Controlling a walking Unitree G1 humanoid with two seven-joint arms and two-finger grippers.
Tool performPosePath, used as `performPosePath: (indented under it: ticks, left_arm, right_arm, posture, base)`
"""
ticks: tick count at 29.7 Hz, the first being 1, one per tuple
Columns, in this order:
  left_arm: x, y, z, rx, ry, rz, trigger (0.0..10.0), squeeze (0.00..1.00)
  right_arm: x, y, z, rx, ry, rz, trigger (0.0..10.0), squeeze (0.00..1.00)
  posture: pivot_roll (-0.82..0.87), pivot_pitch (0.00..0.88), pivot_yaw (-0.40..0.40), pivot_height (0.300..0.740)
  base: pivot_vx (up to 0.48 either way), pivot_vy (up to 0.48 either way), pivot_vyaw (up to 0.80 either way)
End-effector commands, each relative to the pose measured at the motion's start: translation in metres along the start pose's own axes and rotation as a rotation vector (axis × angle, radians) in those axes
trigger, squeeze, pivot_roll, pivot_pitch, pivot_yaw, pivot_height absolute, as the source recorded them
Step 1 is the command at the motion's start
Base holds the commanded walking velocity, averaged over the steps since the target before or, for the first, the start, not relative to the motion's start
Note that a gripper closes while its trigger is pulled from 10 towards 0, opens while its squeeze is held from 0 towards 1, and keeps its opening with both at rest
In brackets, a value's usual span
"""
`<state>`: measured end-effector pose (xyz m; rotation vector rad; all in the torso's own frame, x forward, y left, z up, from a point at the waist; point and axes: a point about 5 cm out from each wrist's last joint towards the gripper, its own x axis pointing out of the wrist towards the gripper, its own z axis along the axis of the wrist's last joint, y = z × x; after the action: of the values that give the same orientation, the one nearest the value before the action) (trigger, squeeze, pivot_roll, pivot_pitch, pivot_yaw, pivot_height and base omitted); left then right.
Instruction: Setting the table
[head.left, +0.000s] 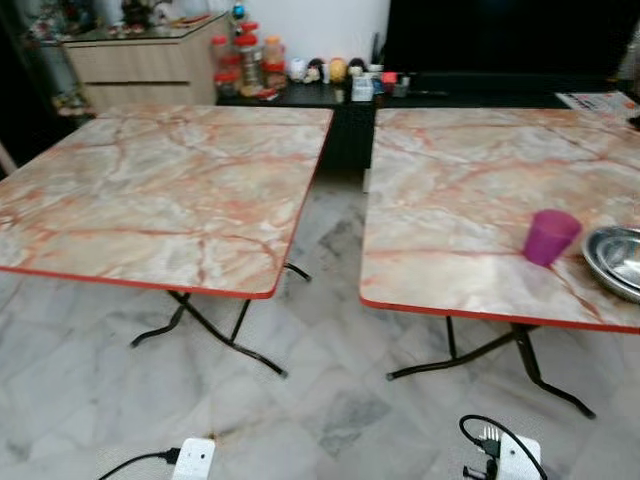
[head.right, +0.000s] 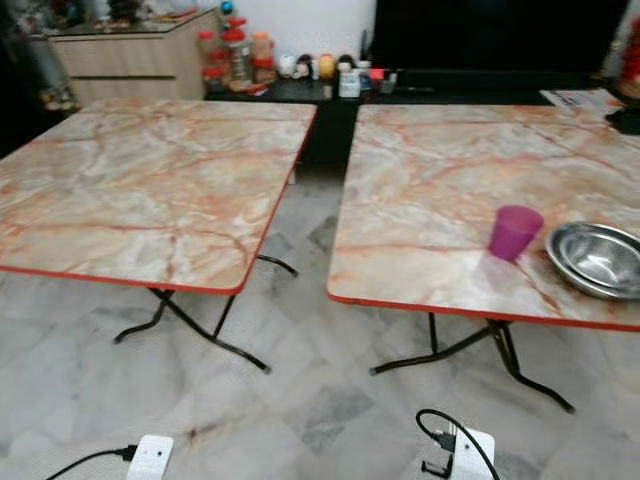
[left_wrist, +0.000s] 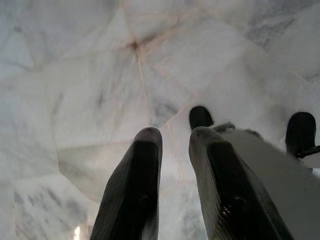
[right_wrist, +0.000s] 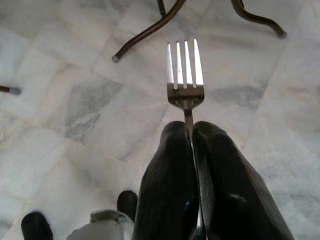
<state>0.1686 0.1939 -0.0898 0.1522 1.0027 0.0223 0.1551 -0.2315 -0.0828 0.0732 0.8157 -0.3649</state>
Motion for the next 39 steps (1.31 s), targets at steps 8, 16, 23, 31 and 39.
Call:
performPosePath:
  ticks: [8,16,23,31,39]
  left_arm:
    - [0.0002,-0.0039,-0.0002,-0.009,0.005,-0.005,10.0,0.0]
    - [-0.0003,-0.0036,-0.0026,-0.006,0.009,-0.005,10.0,0.0]
    - [0.0,-0.0039,-0.0008,-0.003,0.006,-0.007,10.0,0.0]
    - [0.0003,-0.0043,0.0009,0.005,0.002,-0.013,10.0,0.0]
    - [0.0003,-0.0038,0.0005,0.008,0.004,-0.013,10.0,0.0]
  right_arm:
    - [0.0012,0.0005,0.0039,-0.027,-0.011,0.005,10.0,0.0]
    - [0.0006,-0.0004,0.0019,-0.013,-0.005,0.0,10.0,0.0]
    - [0.0011,-0.0006,0.0032,-0.021,-0.006,-0.001,10.0,0.0]
    - [0.0013,-0.0004,0.0038,-0.02,-0.009,-0.003,10.0,0.0]
    - [0.0008,0.0001,0.0027,-0.015,-0.007,-0.004,10.0,0.0]
  posture:
    - [-0.07,0.0,0.02,0.74]
    - [-0.07,0.0,0.022,0.74]
    - [-0.08,0.0,0.023,0.74]
    - [-0.08,0.0,0.028,0.74]
    - [-0.08,0.0,0.029,0.74]
  base:
    - [0.0,-0.38,0.05]
    - [0.0,-0.328,0.21]
    - [0.0,-0.322,0.0]
    - [0.0,-0.32,0.0]
    - [0.0,-0.316,0.0]
